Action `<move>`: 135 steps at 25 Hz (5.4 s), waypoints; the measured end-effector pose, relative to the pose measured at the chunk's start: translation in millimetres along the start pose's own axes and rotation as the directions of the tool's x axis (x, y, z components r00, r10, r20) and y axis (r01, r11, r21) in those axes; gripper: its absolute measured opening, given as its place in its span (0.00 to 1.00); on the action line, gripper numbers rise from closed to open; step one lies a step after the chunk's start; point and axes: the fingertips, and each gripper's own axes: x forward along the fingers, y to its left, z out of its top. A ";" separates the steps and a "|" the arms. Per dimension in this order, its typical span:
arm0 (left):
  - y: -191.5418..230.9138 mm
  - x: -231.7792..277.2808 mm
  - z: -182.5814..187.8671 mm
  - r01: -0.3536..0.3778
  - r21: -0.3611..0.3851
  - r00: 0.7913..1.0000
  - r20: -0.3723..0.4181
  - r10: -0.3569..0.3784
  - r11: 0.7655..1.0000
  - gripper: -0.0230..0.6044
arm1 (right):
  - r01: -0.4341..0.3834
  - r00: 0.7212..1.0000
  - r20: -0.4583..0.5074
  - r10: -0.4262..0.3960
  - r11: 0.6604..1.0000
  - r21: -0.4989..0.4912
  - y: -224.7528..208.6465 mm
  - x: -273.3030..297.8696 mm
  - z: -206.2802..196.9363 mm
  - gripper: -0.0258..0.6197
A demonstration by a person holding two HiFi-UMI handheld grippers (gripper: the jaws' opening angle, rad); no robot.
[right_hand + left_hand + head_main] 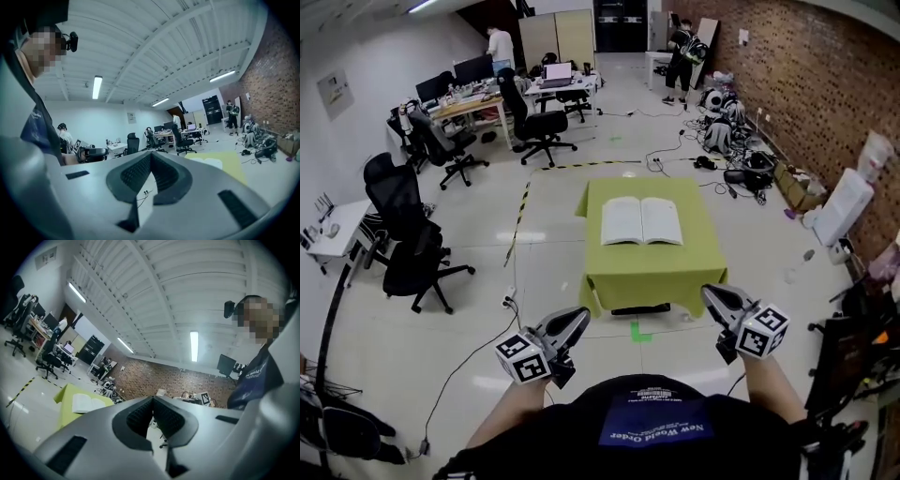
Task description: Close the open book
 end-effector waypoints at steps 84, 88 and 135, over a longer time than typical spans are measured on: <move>397.6 317.9 -137.6 -0.302 -0.751 0.953 -0.248 0.174 0.588 0.15 | -0.209 0.949 -0.225 0.222 0.975 0.080 -366.4 306.0 -19.0 0.02; 420.5 316.6 -176.0 -0.330 -0.854 0.939 -0.254 0.232 0.402 0.38 | -0.213 0.940 -0.240 0.242 0.967 0.140 -368.5 309.9 -51.6 0.02; 421.2 397.6 -151.6 -0.436 0.002 0.775 -0.508 0.377 0.900 0.22 | -0.154 0.959 -0.195 0.204 0.958 0.244 -395.3 265.2 -57.0 0.03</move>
